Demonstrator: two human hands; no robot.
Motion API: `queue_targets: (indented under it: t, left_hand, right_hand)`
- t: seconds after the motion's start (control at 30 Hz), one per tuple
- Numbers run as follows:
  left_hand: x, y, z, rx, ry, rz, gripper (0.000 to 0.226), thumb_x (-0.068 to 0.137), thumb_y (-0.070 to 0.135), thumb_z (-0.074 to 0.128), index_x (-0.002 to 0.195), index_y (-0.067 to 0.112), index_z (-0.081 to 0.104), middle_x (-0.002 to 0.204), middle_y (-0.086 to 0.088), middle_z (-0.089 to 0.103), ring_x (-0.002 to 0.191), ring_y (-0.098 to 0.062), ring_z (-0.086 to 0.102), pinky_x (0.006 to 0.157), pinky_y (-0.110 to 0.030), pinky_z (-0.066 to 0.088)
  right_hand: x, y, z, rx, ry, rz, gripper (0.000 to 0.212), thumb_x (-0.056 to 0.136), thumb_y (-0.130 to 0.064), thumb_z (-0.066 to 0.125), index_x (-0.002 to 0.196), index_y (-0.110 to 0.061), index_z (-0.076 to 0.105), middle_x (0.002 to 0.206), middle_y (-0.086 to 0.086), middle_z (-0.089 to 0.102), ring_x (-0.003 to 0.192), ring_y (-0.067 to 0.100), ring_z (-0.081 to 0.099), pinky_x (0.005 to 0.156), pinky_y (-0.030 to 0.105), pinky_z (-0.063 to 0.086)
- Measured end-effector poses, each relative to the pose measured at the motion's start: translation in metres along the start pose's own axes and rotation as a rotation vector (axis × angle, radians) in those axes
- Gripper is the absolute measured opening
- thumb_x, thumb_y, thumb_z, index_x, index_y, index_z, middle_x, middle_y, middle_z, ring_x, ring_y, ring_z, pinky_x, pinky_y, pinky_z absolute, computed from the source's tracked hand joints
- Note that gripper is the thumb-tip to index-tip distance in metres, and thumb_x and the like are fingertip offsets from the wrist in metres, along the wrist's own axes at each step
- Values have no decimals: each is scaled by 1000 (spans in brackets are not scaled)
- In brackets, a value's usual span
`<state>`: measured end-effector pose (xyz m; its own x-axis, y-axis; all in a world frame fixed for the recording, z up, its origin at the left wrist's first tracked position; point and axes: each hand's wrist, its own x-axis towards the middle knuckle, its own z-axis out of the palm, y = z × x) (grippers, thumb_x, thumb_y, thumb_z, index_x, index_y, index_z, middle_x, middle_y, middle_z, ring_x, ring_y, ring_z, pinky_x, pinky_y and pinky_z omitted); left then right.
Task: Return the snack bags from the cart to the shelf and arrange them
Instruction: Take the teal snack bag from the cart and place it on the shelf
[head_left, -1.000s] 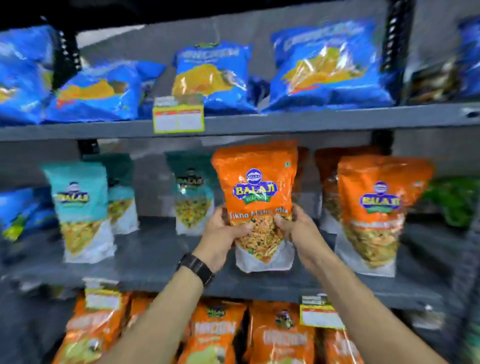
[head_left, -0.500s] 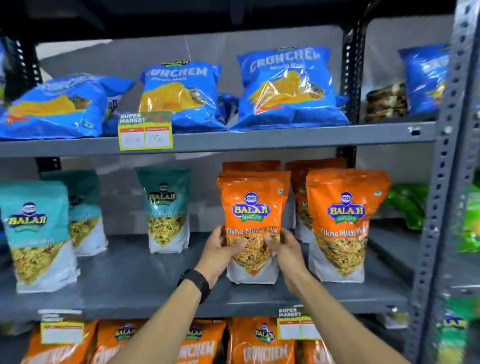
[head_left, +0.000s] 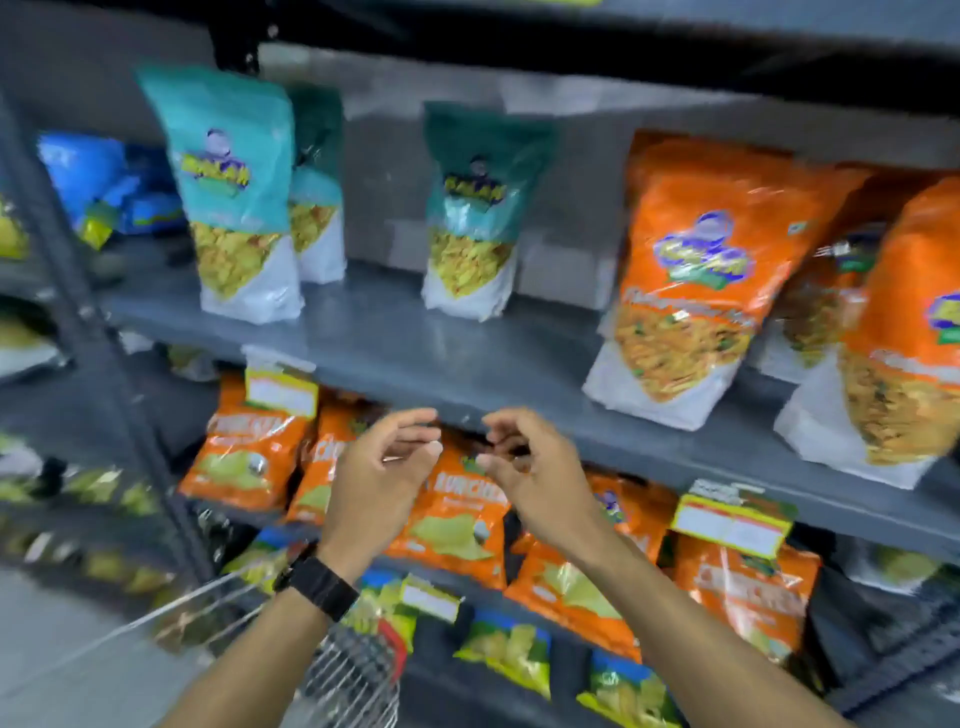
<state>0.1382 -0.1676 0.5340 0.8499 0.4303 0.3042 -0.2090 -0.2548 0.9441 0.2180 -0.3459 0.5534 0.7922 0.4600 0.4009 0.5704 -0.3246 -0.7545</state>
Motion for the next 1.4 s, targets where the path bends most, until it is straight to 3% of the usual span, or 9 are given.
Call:
queue_targets:
  t: [0.23, 0.37, 0.57, 0.63, 0.73, 0.9, 1.03, 1.17, 1.4]
  left_hand:
    - [-100, -189, -127, 38, 193, -458, 33, 70, 41, 64, 103, 35, 68, 86, 11, 77, 83, -5, 71, 78, -20, 55]
    - [-175, -311, -188, 26, 258, -795, 22, 68, 39, 66, 90, 34, 67, 73, 8, 68, 76, -25, 73, 79, -45, 59]
    - [-247, -419, -230, -30, 429, -1252, 27, 89, -10, 67, 105, 11, 63, 59, 2, 68, 34, 6, 53, 46, -13, 43]
    - [-258, -447, -234, -69, 501, -1339, 35, 92, -9, 63, 126, 3, 61, 73, -11, 62, 34, 5, 52, 43, -7, 39]
    - [-270, -484, -237, -307, 489, -1485, 45, 94, -2, 66, 135, 10, 53, 114, -6, 63, 96, -14, 61, 82, -25, 48]
    - [-298, -529, -227, -502, 418, -1581, 58, 86, 11, 80, 138, 17, 56, 133, -8, 70, 121, -33, 64, 103, -57, 52]
    - [-292, -527, -215, -513, 412, -1545, 49, 92, 0, 71, 131, 18, 47, 127, -7, 67, 113, -30, 61, 91, -52, 49]
    - [-280, -505, -218, -438, 375, -1499, 43, 96, 1, 67, 136, 8, 51, 125, -7, 65, 107, -21, 60, 88, -40, 47]
    - [-256, -391, -227, -346, 394, -1385, 37, 90, 8, 74, 124, 17, 63, 114, -2, 77, 100, -25, 71, 67, -33, 54]
  right_hand:
    - [-50, 51, 211, -159, -708, 153, 52, 80, -21, 77, 130, -21, 64, 113, -11, 64, 98, 2, 60, 92, 23, 51]
    - [-90, 92, 324, -106, -1002, 409, 46, 85, 6, 71, 129, -2, 61, 95, -2, 61, 69, -12, 61, 62, 10, 50]
    - [-147, 189, 471, -112, -1273, 733, 34, 74, -6, 81, 96, -22, 62, 98, 19, 65, 84, 26, 65, 73, 37, 59]
    - [-161, 214, 506, -160, -1297, 823, 50, 66, -19, 85, 109, -22, 61, 122, 18, 68, 102, 33, 68, 83, 50, 62]
    - [-168, 233, 539, -263, -1344, 866, 45, 86, -19, 77, 127, -17, 60, 125, 4, 66, 110, 26, 65, 56, 27, 57]
    - [-181, 247, 572, -333, -1415, 960, 41, 79, -22, 85, 107, -12, 56, 105, 2, 65, 101, 27, 61, 80, 46, 60]
    - [-194, 249, 582, -280, -1312, 1062, 63, 71, -18, 90, 122, -16, 54, 114, 4, 71, 101, 24, 67, 77, 40, 59]
    - [-188, 229, 573, -180, -1265, 1157, 27, 84, -9, 79, 103, -16, 61, 99, 7, 73, 85, 22, 69, 71, 36, 58]
    - [-148, 145, 497, -32, -1229, 1150, 31, 78, -15, 84, 104, -8, 69, 103, 11, 74, 96, 27, 67, 98, 46, 54]
